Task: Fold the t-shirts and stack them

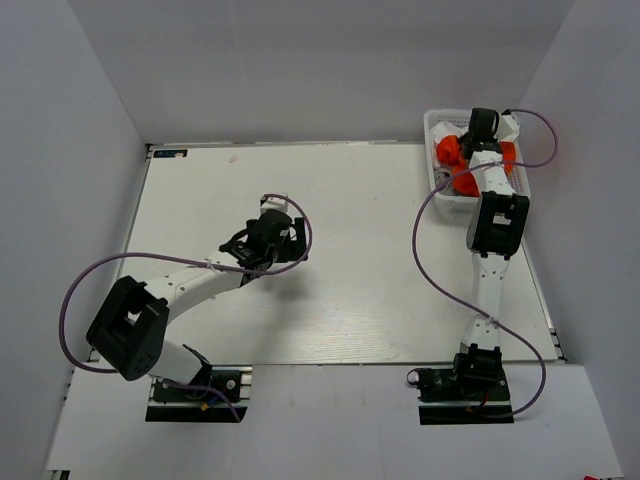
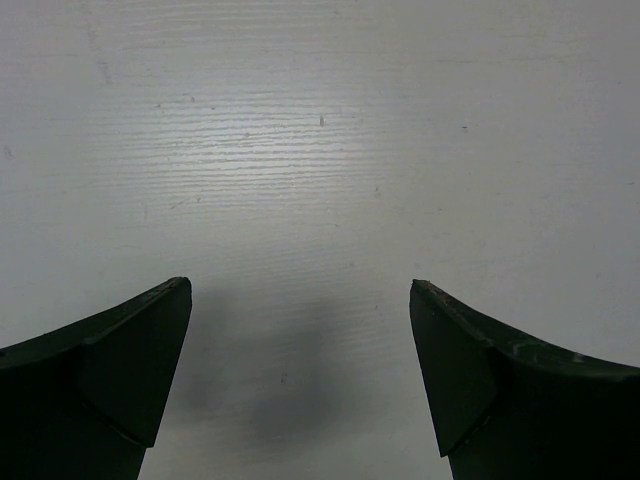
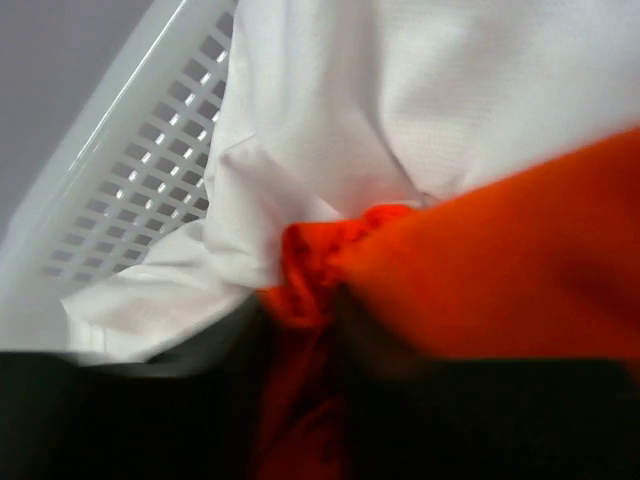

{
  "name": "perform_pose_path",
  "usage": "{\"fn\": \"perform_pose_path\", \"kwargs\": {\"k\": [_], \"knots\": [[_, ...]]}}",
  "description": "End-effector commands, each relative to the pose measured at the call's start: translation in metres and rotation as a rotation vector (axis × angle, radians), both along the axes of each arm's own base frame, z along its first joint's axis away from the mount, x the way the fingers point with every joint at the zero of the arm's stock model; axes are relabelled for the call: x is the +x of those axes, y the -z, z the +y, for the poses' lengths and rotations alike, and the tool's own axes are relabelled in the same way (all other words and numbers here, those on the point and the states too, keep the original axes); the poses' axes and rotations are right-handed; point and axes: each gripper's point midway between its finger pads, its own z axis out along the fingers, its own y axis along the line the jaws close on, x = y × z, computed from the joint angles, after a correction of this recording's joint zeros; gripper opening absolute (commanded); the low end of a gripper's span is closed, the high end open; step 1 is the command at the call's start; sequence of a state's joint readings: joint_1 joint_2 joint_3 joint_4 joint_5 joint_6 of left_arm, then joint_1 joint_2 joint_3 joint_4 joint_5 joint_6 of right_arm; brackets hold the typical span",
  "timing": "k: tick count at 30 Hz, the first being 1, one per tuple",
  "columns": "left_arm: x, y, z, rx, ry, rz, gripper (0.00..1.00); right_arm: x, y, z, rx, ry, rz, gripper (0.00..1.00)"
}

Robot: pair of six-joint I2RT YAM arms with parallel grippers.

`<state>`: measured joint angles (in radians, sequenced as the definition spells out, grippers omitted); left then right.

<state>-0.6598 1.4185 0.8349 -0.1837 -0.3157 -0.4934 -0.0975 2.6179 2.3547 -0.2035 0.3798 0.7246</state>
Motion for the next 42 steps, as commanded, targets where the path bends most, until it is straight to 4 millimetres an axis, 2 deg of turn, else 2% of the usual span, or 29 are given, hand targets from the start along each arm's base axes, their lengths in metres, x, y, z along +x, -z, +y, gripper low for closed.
{"fn": "perform_pose_path", "kwargs": {"k": [1, 2, 3, 4, 5, 6, 7, 9, 11, 12, 13, 14, 16, 17, 18, 19, 22, 23, 24, 25, 26, 29, 31, 32, 33, 34, 36, 40, 42], "knots": [[0.007, -0.011, -0.007, -0.025, 0.008, -0.011, 1.00, 0.010, 0.009, 0.002, 0.053, -0.010, -0.041, 0.22], [0.008, -0.015, -0.008, -0.031, 0.008, -0.018, 1.00, 0.008, 0.011, 0.000, 0.060, -0.009, -0.032, 0.00], [0.008, -0.015, -0.008, -0.031, 0.008, -0.018, 1.00, 0.004, 0.019, 0.001, 0.062, -0.013, -0.013, 0.00], [0.008, -0.015, -0.008, -0.031, 0.008, -0.018, 1.00, 0.004, 0.002, 0.001, 0.047, -0.021, -0.039, 0.00], [0.008, -0.014, -0.010, -0.036, 0.016, -0.014, 1.00, 0.003, -0.004, 0.002, 0.020, -0.042, -0.043, 0.00], [0.008, -0.014, -0.010, -0.036, 0.016, -0.014, 1.00, -0.008, 0.016, 0.002, 0.013, -0.046, 0.002, 0.00], [0.008, -0.016, -0.013, -0.050, 0.025, -0.019, 1.00, -0.005, -0.028, 0.004, -0.026, -0.069, -0.077, 0.00], [0.009, -0.018, -0.016, -0.060, 0.033, -0.023, 1.00, -0.009, -0.054, 0.002, -0.072, -0.080, -0.129, 0.00], [0.008, -0.021, -0.017, -0.070, 0.040, -0.026, 1.00, -0.014, -0.103, 0.003, -0.138, -0.110, -0.185, 0.00], [0.009, -0.023, -0.018, -0.076, 0.040, -0.034, 1.00, -0.018, -0.106, 0.005, -0.149, -0.123, -0.182, 0.00], [0.008, -0.023, -0.017, -0.080, 0.040, -0.040, 1.00, -0.020, -0.118, 0.008, -0.177, -0.150, -0.194, 0.00], [0.006, -0.025, -0.017, -0.092, 0.048, -0.046, 1.00, -0.028, -0.160, 0.009, -0.213, -0.160, -0.264, 0.00], [0.005, -0.029, -0.017, -0.103, 0.048, -0.061, 1.00, -0.037, -0.174, 0.012, -0.241, -0.183, -0.276, 0.00], [0.006, -0.034, -0.019, -0.119, 0.056, -0.074, 1.00, -0.049, -0.210, 0.013, -0.269, -0.194, -0.338, 0.00], [0.004, -0.036, -0.018, -0.124, 0.056, -0.080, 1.00, -0.054, -0.207, 0.014, -0.289, -0.217, -0.325, 0.00], [0.004, -0.040, -0.018, -0.129, 0.056, -0.087, 1.00, -0.058, -0.216, 0.015, -0.305, -0.221, -0.341, 0.00], [0.004, -0.053, -0.017, -0.150, 0.063, -0.128, 1.00, -0.078, -0.258, 0.018, -0.373, -0.246, -0.378, 0.00], [0.002, -0.052, -0.016, -0.149, 0.063, -0.127, 1.00, -0.084, -0.272, 0.019, -0.386, -0.254, -0.397, 0.00], [0.002, -0.052, -0.016, -0.149, 0.063, -0.127, 1.00, -0.090, -0.287, 0.028, -0.394, -0.297, -0.427, 0.00], [0.002, -0.063, -0.016, -0.162, 0.068, -0.158, 1.00, -0.092, -0.289, 0.030, -0.391, -0.310, -0.433, 0.00], [0.000, -0.061, -0.014, -0.160, 0.068, -0.156, 1.00, -0.094, -0.297, 0.036, -0.398, -0.343, -0.450, 0.00], [-0.001, -0.067, -0.011, -0.171, 0.061, -0.179, 1.00, -0.108, -0.340, 0.057, -0.412, -0.430, -0.536, 0.00], [0.001, -0.072, -0.006, -0.163, 0.035, -0.200, 1.00, -0.114, -0.353, 0.074, -0.381, -0.519, -0.565, 0.00], [0.001, -0.076, -0.003, -0.162, 0.024, -0.209, 1.00, -0.119, -0.376, 0.080, -0.381, -0.545, -0.602, 0.00], [0.000, -0.079, 0.000, -0.160, 0.017, -0.215, 1.00, -0.122, -0.384, 0.087, -0.373, -0.574, -0.622, 0.00], [0.001, -0.080, 0.002, -0.155, 0.006, -0.219, 1.00, -0.130, -0.414, 0.091, -0.390, -0.586, -0.678, 0.00], [-0.001, -0.090, 0.003, -0.173, 0.006, -0.244, 1.00, -0.138, -0.430, 0.103, -0.384, -0.640, -0.715, 0.00], [-0.005, -0.094, 0.010, -0.168, -0.010, -0.253, 1.00, -0.172, -0.476, 0.129, -0.400, -0.734, -0.814, 0.00], [-0.009, -0.096, 0.013, -0.181, -0.015, -0.256, 1.00, -0.180, -0.483, 0.134, -0.405, -0.754, -0.831, 0.00]]}}
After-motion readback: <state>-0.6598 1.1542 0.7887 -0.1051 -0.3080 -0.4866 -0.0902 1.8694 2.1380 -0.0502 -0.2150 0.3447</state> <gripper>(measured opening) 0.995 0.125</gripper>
